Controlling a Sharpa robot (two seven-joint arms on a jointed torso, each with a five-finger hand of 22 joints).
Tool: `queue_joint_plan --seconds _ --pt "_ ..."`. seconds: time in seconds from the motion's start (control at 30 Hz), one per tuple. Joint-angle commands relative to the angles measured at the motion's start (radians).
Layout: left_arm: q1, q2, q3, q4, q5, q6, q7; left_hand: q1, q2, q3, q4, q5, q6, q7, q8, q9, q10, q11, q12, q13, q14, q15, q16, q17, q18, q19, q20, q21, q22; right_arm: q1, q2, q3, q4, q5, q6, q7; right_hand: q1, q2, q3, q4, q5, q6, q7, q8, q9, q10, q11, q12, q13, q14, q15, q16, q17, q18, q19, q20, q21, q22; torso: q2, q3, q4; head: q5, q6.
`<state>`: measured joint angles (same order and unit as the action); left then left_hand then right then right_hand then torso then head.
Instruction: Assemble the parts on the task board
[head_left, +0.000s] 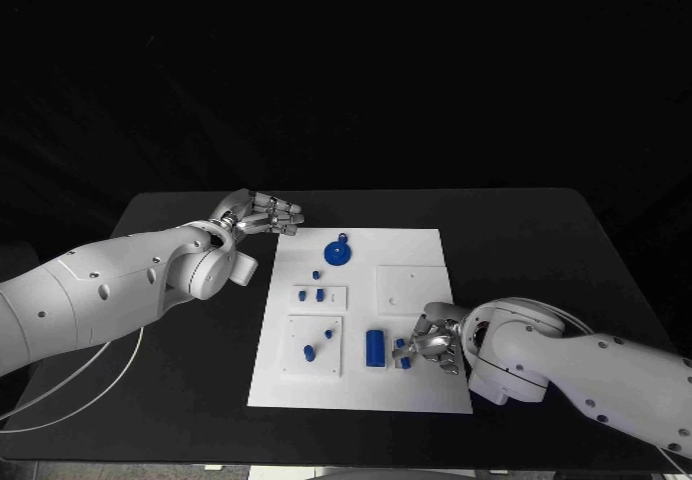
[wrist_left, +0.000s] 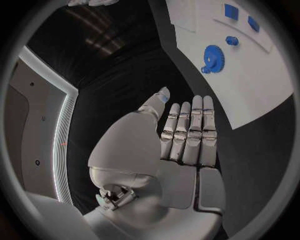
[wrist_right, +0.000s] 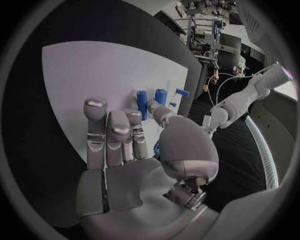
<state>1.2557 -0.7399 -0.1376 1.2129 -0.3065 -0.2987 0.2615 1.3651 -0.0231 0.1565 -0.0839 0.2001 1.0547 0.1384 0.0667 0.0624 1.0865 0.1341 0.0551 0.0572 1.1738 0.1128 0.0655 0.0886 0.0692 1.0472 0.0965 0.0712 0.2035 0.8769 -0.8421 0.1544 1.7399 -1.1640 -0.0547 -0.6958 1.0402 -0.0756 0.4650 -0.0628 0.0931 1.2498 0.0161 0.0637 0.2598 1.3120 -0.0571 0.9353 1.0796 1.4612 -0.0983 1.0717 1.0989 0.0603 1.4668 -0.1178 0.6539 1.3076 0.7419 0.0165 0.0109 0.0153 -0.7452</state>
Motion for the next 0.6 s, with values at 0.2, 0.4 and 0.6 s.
queue_joint_plan --seconds 0.2,0.4,0.6 --pt "0.0 0.001 0.001 0.002 0.005 0.012 0.005 -0.006 0.005 0.0 0.004 -0.006 -0.008 0.002 -0.003 0.0 -0.002 0.003 0.005 0.001 -0.002 0.0 -0.002 0.001 -0.01 0.004 -0.001 0.005 -0.001 -0.001 0.002 0.0 0.001 -0.001 -0.009 0.014 0.01 -0.069 -0.053 0.114 -0.035 0.008 0.006 0.0 -0.015 -0.001 0.004 -0.011 -0.008 -0.002 -0.004 -0.002 -0.003 -0.015 0.038 -0.007 -0.007 0.076 0.0 -0.0003 0.0003 0.0 0.001" --pt "0.0 0.002 0.0 0.002 0.005 0.013 0.004 -0.006 0.005 0.0 0.004 -0.006 -0.008 0.002 -0.003 0.0 -0.002 0.003 0.005 0.001 -0.002 0.0 -0.002 0.001 -0.01 0.004 -0.001 0.005 -0.001 -0.001 0.001 0.0 0.002 0.006 -0.013 0.02 0.025 -0.084 -0.09 0.159 -0.034 0.007 0.009 0.0 -0.019 -0.004 0.006 -0.015 -0.014 -0.002 -0.004 -0.005 -0.003 -0.014 0.039 -0.006 -0.011 0.076 0.0 -0.0003 0.0002 0.0 0.001" --pt "0.0 0.002 0.0 0.001 0.005 0.013 0.004 -0.006 0.005 0.0 0.004 -0.006 -0.008 0.002 -0.003 0.0 -0.002 0.003 0.005 0.001 -0.002 0.0 -0.002 0.001 -0.01 0.004 -0.001 0.005 -0.001 -0.001 0.0 0.0 0.003 0.011 -0.017 0.028 0.029 -0.087 -0.094 0.166 -0.034 0.006 0.01 0.0 -0.02 -0.005 0.006 -0.018 -0.017 -0.002 -0.004 -0.007 -0.004 -0.013 0.039 -0.007 -0.017 0.075 0.0 -0.0001 0.0001 0.002 -0.001"
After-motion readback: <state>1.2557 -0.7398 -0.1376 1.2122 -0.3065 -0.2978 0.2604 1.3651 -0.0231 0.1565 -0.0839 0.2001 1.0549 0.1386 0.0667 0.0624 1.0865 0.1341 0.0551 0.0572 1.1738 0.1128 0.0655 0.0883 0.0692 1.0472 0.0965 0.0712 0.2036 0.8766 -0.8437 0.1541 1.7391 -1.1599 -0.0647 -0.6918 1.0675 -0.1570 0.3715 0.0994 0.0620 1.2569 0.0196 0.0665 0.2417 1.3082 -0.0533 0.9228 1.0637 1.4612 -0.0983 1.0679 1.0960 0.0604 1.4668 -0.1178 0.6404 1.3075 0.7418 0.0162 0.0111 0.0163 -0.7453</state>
